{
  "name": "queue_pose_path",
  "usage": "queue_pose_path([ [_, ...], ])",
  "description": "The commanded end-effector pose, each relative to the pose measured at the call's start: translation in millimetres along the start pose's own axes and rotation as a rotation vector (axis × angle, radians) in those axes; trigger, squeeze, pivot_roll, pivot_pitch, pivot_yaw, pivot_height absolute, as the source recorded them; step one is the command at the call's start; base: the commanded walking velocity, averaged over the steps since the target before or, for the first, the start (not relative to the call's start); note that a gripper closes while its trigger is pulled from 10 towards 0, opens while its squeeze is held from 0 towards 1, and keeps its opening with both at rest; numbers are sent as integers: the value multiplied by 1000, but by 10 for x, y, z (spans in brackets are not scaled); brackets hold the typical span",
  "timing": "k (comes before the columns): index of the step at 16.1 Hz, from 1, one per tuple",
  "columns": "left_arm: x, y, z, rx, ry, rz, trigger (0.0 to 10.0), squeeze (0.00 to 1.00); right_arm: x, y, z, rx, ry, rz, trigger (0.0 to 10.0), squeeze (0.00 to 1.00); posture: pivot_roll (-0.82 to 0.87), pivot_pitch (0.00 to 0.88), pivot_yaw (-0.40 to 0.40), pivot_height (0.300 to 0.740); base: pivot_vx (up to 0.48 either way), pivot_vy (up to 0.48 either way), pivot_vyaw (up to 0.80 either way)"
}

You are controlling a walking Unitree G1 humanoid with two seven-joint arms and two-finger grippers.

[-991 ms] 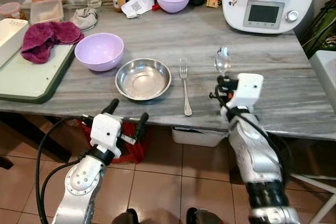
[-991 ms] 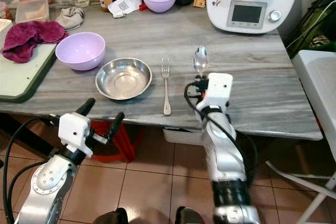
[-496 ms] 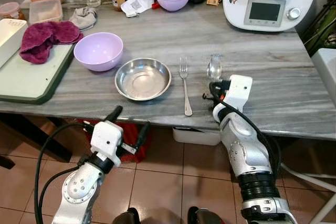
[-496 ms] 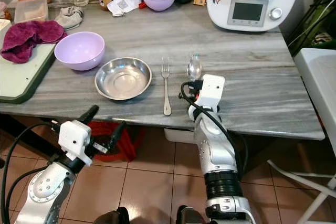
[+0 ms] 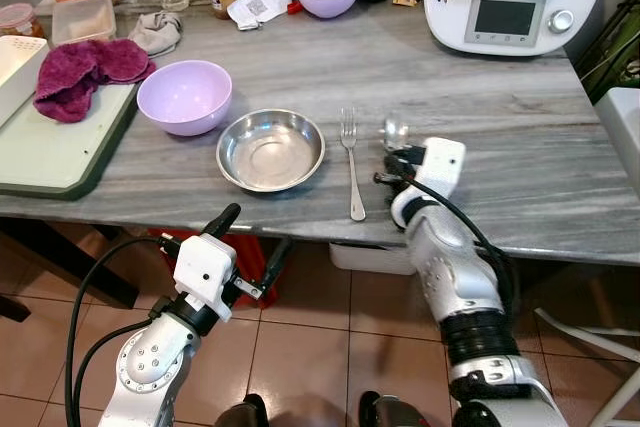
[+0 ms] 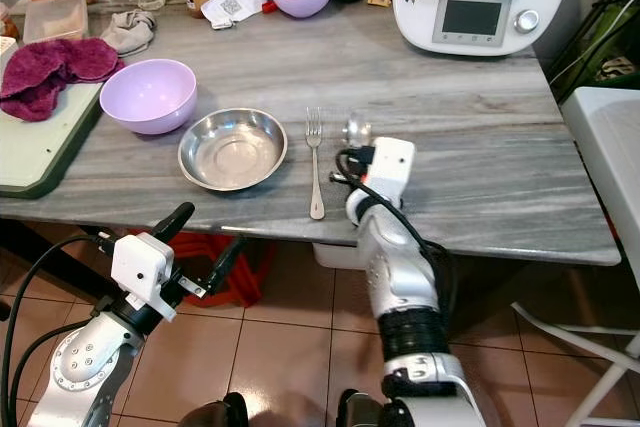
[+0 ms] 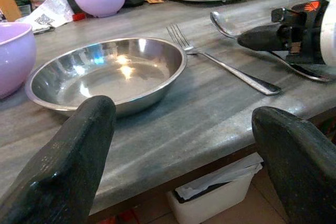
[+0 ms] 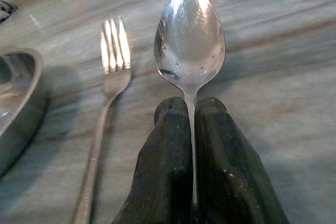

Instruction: Setting the table

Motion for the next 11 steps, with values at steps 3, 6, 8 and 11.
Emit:
queue_pose_path([
  [3,5,46,-54,9,0,-6,10000,0,47,-50,-42,44,-24,23,10000,0,-66,236,24,740,0,0,0],
  [6,10,62,-136,21,3,-9,10000,0,49,-72,-51,52,4,14,10000,0,-68,236,25,740,0,0,0],
  [8,21,94,-297,45,13,-9,10000,0,-9,-71,-105,71,22,-9,10000,0,-71,236,25,740,0,0,0],
  [11,28,114,-386,61,21,-7,10000,0,-5,-80,-135,90,23,-7,10000,0,-71,236,25,740,0,0,0],
])
Point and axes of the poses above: a point about 5 cm out from each wrist's last joint towards the gripper, its own y axis pointing back from the gripper into the wrist, its own z axis along the axis of the wrist's last joint, x = y × z, the point moved 3 cm from there along -y, pointing out of the wrist towards the gripper, and after that the axes turned 2 degrees about -y, right-handed, at the moved point
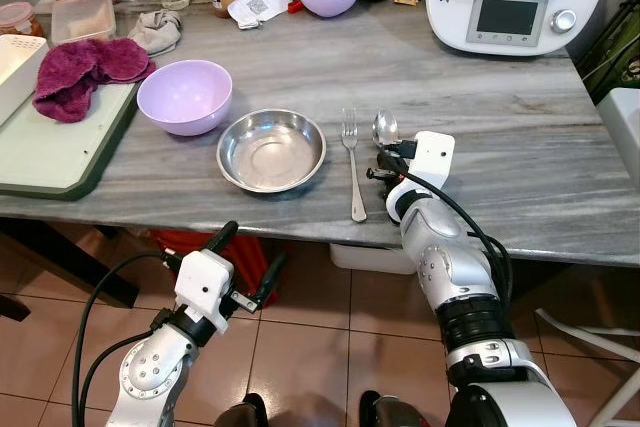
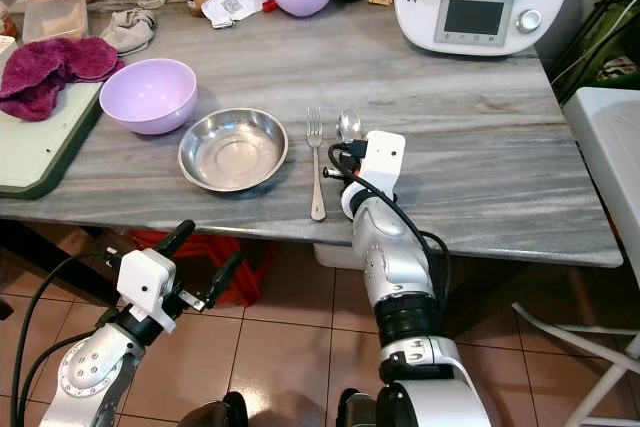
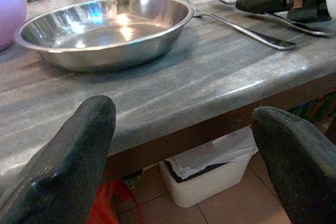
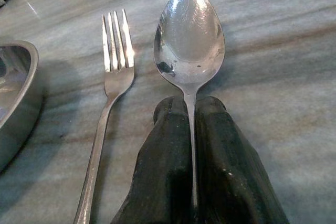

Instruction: Setting the table

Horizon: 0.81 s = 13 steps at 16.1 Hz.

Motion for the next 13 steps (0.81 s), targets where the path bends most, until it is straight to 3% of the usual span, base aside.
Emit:
queue_pose_path([
  [1,7,33,-53,10,4,-1,10000,0,-24,1,-148,63,-4,-12,10000,0,-71,236,25,740,0,0,0],
  [2,7,38,-78,11,5,-3,10000,0,-5,-10,-145,66,-4,-7,10000,0,-72,240,25,740,0,0,0],
  [3,8,35,-88,-2,8,-10,10000,0,9,-23,-134,66,-2,-3,10000,682,-72,240,25,740,0,0,0],
  [4,14,32,-97,-15,10,-13,10000,0,17,-31,-128,66,0,-1,10000,702,-72,240,25,740,0,0,0],
  [5,32,25,-90,-32,11,-6,10000,0,21,-35,-124,65,2,2,10000,976,-72,240,25,740,0,0,0],
  [8,185,-52,78,-99,-1,44,10000,0,22,-33,-145,67,9,2,10000,1000,-72,240,25,740,0,0,0],
  [9,199,-90,348,-148,-23,43,10000,0,16,-24,-158,68,12,1,10000,1000,-72,240,25,740,0,0,0],
  [11,170,-129,660,-200,-39,36,10000,0,-2,-20,-165,70,13,-1,10000,1000,-74,238,24,740,0,0,0],
  [13,112,-135,753,-212,-49,-5,10000,0,-17,-22,-163,69,14,-4,10000,1000,-75,235,23,740,0,0,0],
])
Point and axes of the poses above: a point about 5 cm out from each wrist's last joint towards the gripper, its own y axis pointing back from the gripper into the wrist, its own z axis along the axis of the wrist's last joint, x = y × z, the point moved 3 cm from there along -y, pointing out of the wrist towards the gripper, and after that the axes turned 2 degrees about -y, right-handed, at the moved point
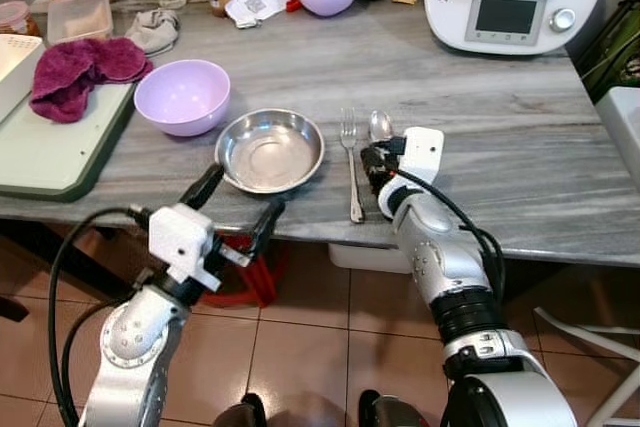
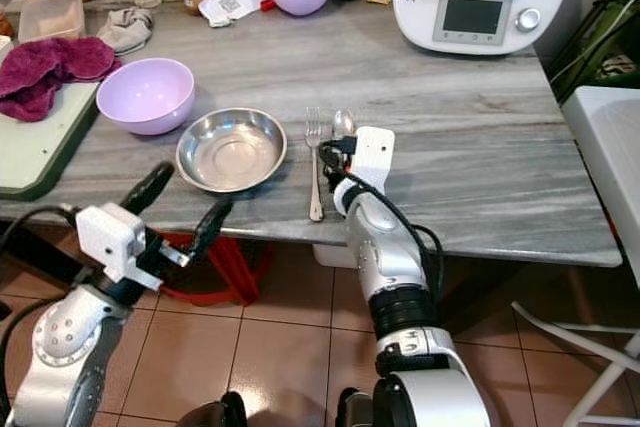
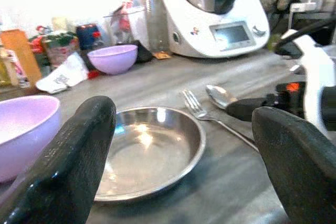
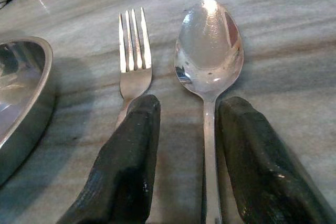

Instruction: Setting the table

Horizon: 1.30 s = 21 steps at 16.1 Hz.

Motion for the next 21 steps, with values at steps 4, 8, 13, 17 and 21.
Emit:
queue_pose_path([
  [4,-133,70,56,75,37,-137,10000,0,-86,28,-140,50,13,-22,10000,1000,-74,231,20,740,0,0,0],
  [8,-222,54,78,94,69,-228,10000,0,-124,34,-90,29,24,-26,10000,1000,-81,222,15,740,0,0,0],
  [13,-254,53,84,97,80,-261,10000,0,-41,40,181,-95,6,33,10000,1000,-87,216,10,740,0,0,0],
  [17,-220,65,36,106,74,-238,10000,0,98,161,509,-279,86,92,10000,1000,-93,206,1,740,0,0,0],
  [21,145,43,-133,152,-16,12,10000,0,-113,439,706,-419,230,35,10000,1000,-91,200,-20,740,0,0,0],
])
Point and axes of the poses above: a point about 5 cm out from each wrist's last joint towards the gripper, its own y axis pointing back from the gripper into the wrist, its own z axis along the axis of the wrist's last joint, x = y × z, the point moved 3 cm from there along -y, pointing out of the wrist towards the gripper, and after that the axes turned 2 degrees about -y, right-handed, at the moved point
